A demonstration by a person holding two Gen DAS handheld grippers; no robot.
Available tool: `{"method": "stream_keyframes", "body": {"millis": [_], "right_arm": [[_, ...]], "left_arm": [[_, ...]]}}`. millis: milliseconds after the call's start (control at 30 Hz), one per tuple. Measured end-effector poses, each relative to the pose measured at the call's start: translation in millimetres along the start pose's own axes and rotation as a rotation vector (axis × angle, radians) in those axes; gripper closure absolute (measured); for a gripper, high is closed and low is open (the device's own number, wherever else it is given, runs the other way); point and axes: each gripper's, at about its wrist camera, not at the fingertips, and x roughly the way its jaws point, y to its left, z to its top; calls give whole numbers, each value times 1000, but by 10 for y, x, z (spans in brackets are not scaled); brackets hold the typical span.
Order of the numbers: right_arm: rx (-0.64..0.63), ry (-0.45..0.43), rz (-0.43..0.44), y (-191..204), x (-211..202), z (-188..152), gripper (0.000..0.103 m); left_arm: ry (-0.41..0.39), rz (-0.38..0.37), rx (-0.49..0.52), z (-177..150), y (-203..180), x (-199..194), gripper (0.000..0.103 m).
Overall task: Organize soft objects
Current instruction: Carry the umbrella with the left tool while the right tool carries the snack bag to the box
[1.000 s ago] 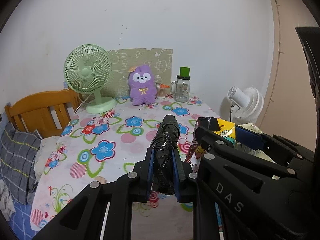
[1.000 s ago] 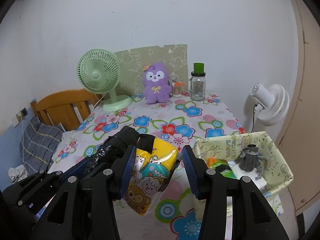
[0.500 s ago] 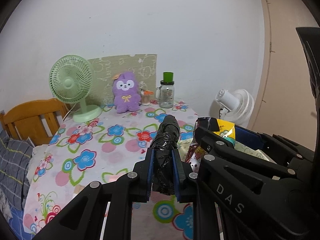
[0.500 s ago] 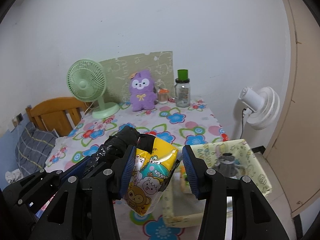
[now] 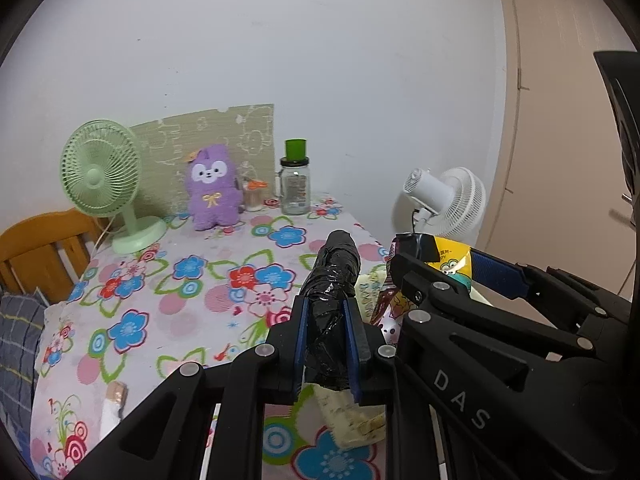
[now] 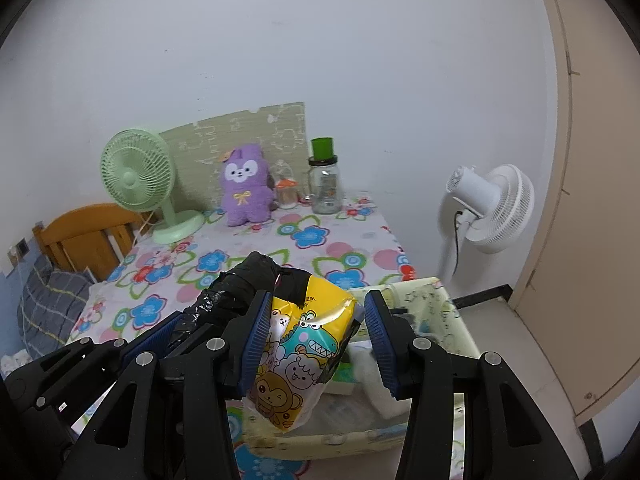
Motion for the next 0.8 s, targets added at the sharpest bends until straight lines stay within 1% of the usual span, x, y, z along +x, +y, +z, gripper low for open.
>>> {"method": "stream_keyframes", "body": {"millis": [233, 467, 667, 733, 800], "right_arm": [[17, 23, -30, -249, 128, -5, 52], [27, 59, -56, -445, 303, -28, 52], [31, 104, -69, -552, 490, -82, 51], [33, 118, -70, -578, 551, -102, 51], [32, 137, -71, -600, 620, -126, 51]], "left_arm": [[30, -30, 12, 10, -176, 217, 87], [70, -56, 8, -1, -275, 482, 87], [114, -58, 36, -58, -385, 698, 85], [127, -49, 48, -79, -410, 759, 74], [134, -26, 60, -92, -435, 814, 68]]}}
